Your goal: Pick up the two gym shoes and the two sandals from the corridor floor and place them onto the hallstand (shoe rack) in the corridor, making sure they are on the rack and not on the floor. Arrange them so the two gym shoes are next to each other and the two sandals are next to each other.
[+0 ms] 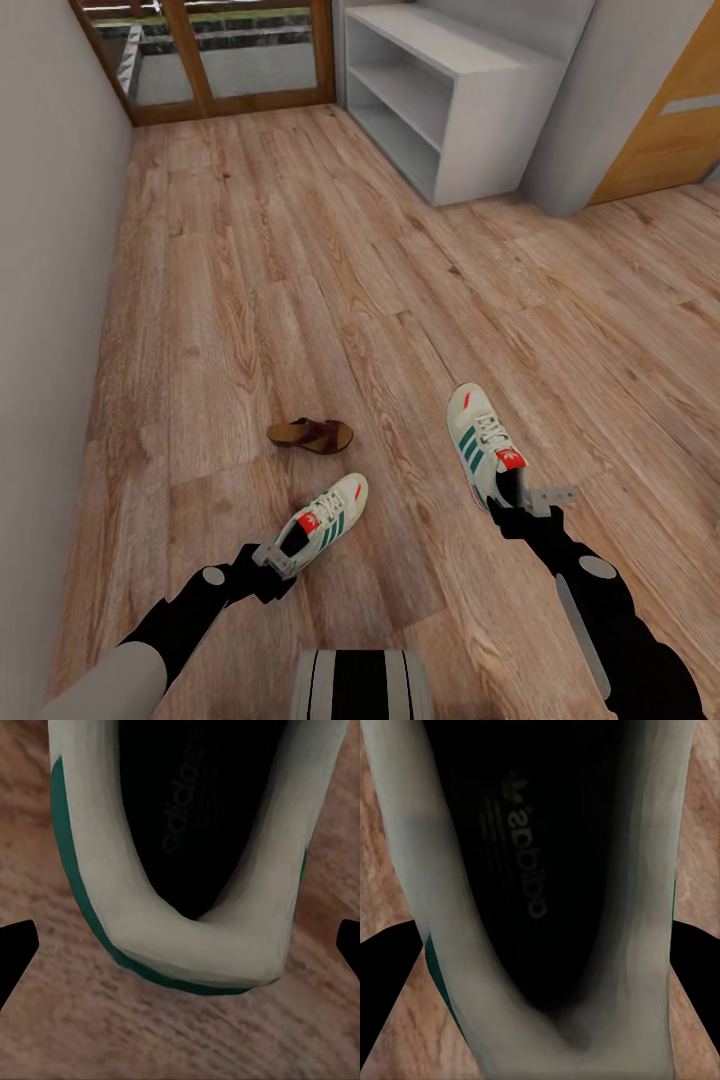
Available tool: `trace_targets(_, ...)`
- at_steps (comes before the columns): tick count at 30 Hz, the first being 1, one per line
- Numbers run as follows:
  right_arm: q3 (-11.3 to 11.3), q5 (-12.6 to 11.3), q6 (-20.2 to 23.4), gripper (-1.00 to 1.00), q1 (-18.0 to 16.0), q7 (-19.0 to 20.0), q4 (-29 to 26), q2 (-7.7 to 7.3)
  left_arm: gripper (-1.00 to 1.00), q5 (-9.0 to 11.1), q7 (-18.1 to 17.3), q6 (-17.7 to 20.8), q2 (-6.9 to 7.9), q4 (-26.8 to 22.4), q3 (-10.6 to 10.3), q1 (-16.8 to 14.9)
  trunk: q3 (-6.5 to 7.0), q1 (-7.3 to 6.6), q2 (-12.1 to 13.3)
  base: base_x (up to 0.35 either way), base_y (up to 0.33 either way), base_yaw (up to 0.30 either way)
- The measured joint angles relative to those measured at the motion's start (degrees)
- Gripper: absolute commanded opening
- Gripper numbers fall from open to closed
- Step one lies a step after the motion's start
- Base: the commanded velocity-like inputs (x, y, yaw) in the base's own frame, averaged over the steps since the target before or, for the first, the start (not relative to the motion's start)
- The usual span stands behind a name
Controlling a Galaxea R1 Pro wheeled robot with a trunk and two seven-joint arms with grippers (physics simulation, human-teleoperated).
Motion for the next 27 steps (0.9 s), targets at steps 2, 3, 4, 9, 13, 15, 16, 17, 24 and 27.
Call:
trace_targets(2, 0.0, 0.0, 0.0, -1.0, 0.0, 0.0, 0.0, 0.0, 1.0, 0.0, 0.02, 0.0, 0.01, 0.0, 0.0, 0.03, 0.0, 0.0, 0.0, 0.0, 0.0, 0.0)
trace_targets(3, 0.0, 0.0, 0.0, -1.0, 0.0, 0.0, 0.0, 0.0, 1.0, 0.0, 0.01, 0.0, 0.04, 0.02, 0.0, 0.04, 0.0, 0.0, 0.0, 0.0, 0.0, 0.0)
trace_targets(4, 0.0, -0.01, 0.0, -1.0, 0.0, 0.0, 0.0, 0.0, 1.0, 0.0, 0.03, 0.0, 0.05, 0.03, 0.0, 0.04, 0.0, 0.0, 0.0, 0.0, 0.0, 0.0)
trace_targets(9, 0.0, -0.01, 0.0, -1.0, 0.0, 0.0, 0.0, 0.0, 1.0, 0.0, 0.07, 0.0, -0.12, 0.05, 0.0, 0.05, 0.0, -0.02, 0.0, 0.123, 0.0, 0.0)
trace_targets(13, 0.0, -0.02, 0.0, -1.0, 0.0, 0.0, 0.0, 0.0, 1.0, 0.0, 0.08, 0.0, -0.32, 0.03, 0.0, 0.06, 0.0, -0.01, 0.0, 0.107, 0.0, 0.0)
trace_targets(15, 0.0, -0.01, 0.0, -1.0, 0.0, 0.0, 0.0, 0.0, 1.0, 0.0, 0.08, 0.0, -0.37, 0.01, 0.0, 0.06, 0.0, -0.01, 0.0, 0.044, 0.0, 0.0)
trace_targets(16, 0.0, -0.01, 0.0, -1.0, 0.0, 0.0, 0.0, 0.0, 1.0, 0.0, 0.08, 0.0, -0.4, 0.01, 0.0, 0.06, 0.0, 0.0, 0.0, 0.025, 0.0, 0.0)
trace_targets(17, 0.0, -0.02, 0.0, -1.0, 0.0, 0.0, 0.0, 0.0, 1.0, 0.0, 0.09, 0.0, -0.44, 0.01, 0.0, 0.06, 0.0, 0.0, 0.0, 0.02, 0.0, 0.0)
trace_targets(24, 0.0, -0.02, 0.0, -1.0, 0.0, 0.0, 0.0, 0.0, 1.0, 0.0, 0.09, 0.0, -0.5, 0.0, 0.0, 0.06, 0.0, 0.0, 0.0, 0.007, 0.0, 0.0)
trace_targets(27, 0.0, -0.01, 0.0, -1.0, 0.0, 0.0, 0.0, 0.0, 1.0, 0.0, 0.09, 0.0, -0.51, 0.0, 0.0, 0.06, 0.0, 0.0, 0.0, 0.01, 0.0, 0.0)
